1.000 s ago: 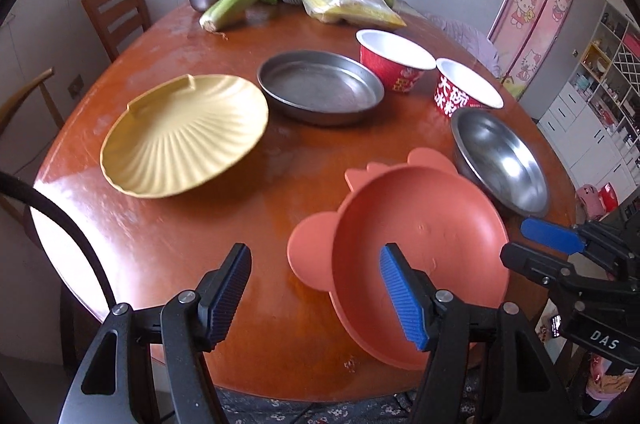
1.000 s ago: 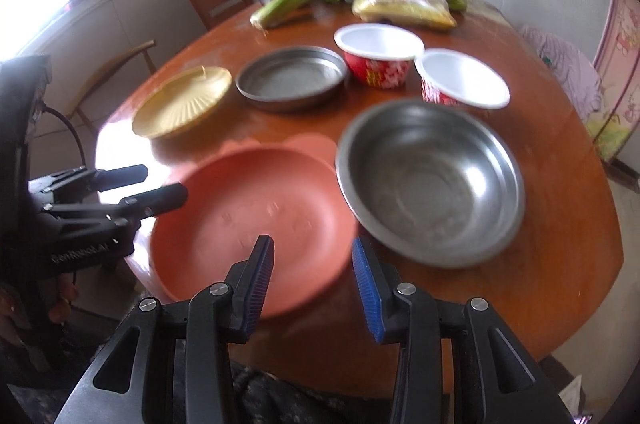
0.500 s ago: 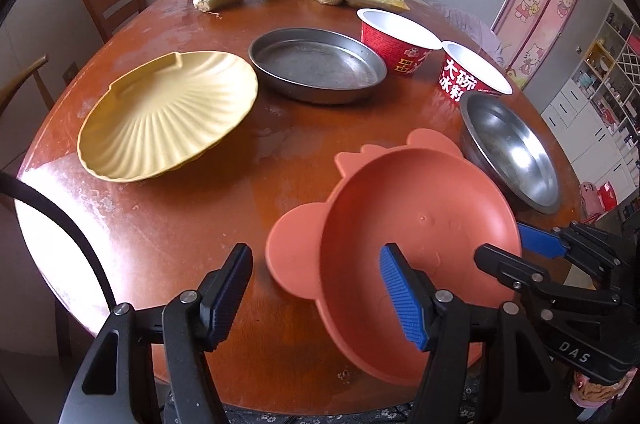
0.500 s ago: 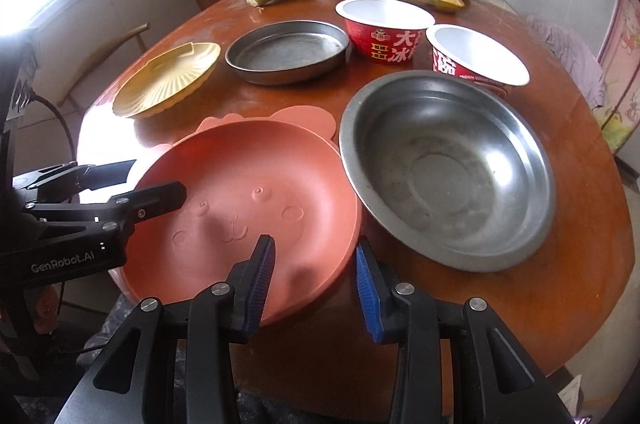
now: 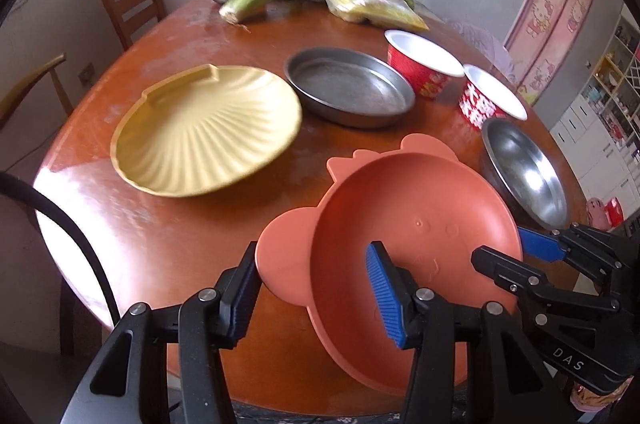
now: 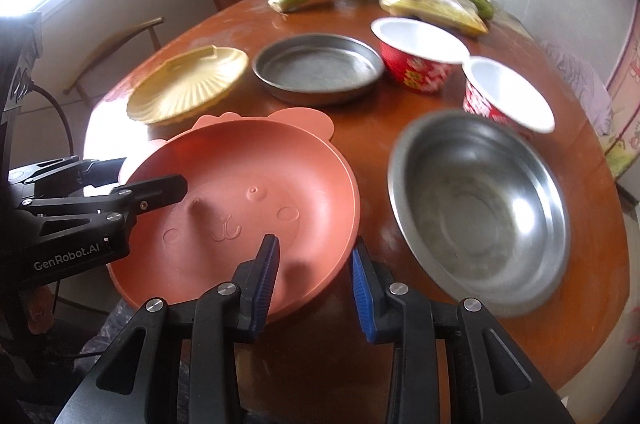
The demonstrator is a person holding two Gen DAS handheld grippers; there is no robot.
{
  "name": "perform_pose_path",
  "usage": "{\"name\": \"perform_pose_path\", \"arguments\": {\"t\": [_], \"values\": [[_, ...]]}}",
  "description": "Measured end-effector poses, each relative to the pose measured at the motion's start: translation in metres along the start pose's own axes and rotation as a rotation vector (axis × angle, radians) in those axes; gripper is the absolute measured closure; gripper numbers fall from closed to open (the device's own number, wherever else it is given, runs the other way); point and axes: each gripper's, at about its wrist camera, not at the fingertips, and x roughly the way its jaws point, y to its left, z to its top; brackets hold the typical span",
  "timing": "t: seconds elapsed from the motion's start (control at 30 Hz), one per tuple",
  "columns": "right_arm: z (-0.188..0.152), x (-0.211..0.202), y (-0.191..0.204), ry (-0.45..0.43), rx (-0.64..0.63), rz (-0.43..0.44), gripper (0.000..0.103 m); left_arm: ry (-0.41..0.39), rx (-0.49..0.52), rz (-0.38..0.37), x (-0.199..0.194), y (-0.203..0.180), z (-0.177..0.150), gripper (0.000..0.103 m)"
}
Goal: Organize plates and bowls
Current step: 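Lift the orange plate and lower it onto the yellow plate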
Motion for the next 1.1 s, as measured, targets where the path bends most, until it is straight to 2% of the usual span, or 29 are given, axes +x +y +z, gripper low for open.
{"name": "perform_pose_path", "arguments": {"t": [0.33,0.57,1.1], "values": [[0.065,0.007,0.044,-0.066,-0.076,0.034,0.067,-0.070,-0.043,0.087,-0.018,0.053,0.035,0.051],[0.109,0.023,0.064,-0.075,-0.096,0.047,0.067,-0.091,-0.061,0.133,-0.018,0.084,0.060,0.051],[0.149,0.073,0.080,-0.002,-0.122,0.047,0.067,-0.059,-0.098,0.170,0.009,0.119,0.085,0.051]]}}
